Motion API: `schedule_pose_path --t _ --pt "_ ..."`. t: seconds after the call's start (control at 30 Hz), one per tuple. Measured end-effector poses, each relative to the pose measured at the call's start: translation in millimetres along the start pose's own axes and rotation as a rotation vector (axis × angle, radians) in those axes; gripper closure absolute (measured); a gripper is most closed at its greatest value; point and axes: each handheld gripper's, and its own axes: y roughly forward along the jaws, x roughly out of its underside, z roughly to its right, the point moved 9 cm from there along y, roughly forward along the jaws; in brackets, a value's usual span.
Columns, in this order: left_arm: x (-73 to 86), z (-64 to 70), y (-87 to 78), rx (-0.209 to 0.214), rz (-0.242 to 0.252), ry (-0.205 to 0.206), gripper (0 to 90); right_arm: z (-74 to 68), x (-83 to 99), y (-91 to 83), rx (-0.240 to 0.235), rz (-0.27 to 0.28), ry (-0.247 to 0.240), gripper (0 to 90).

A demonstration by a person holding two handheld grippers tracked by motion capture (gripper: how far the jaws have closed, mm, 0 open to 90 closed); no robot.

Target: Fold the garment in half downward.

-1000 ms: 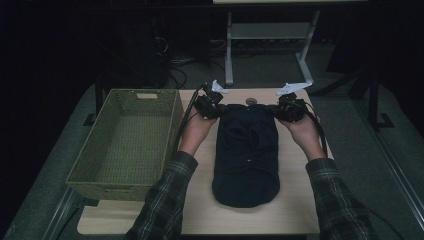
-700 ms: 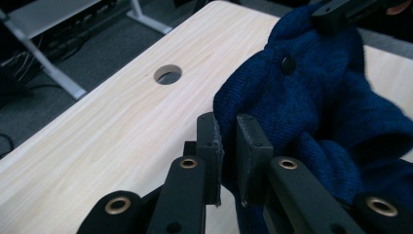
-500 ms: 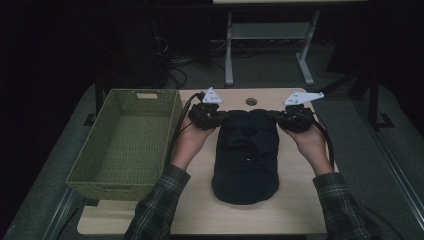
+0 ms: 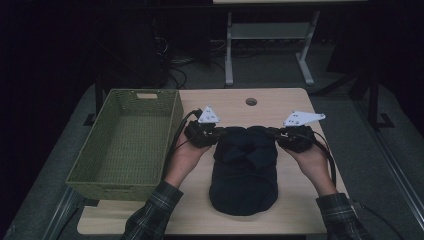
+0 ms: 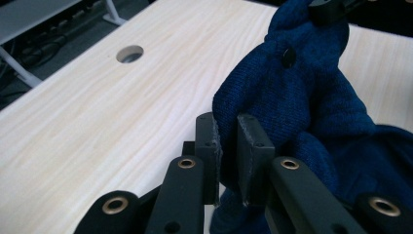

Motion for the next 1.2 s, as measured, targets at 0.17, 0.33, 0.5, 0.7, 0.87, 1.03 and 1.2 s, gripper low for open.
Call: schedule_pose_path --t 0.17,0.33,0.5,0.7,0.87,1.03,1.2 --pt "9.8 9.0 -1.0 0.023 -0.018 0.003 80.3 -11.8 11.7 -2.4 -0.028 -0.009 0.019 81.1" --pt "20.7 18.9 -2.6 0.064 -0.024 -0.011 80.2 -20.9 21.8 -4.9 -0.066 -0.027 0.028 80.9" --pt "32.2 26.9 -3.7 0.095 -0.041 -0.012 80.0 -29.7 30.2 -6.6 -0.085 -0.038 0.036 80.8" --pt "46.1 38.0 -3.1 0.144 -0.048 -0.039 79.8 -40.0 43.5 -6.5 -0.112 -0.046 0.04 80.4" --pt "54.7 45.4 -2.8 0.176 -0.057 -0.053 79.7 -46.5 52.9 -8.1 -0.137 -0.045 0.042 79.9" --pt "60.7 54.7 -4.3 0.204 -0.065 -0.054 79.3 -55.8 63.3 -11.9 -0.16 -0.065 0.059 79.0" --pt "66.6 64.2 -6.3 0.224 -0.074 -0.05 78.2 -66.1 73.2 -16.8 -0.173 -0.072 0.051 76.9"
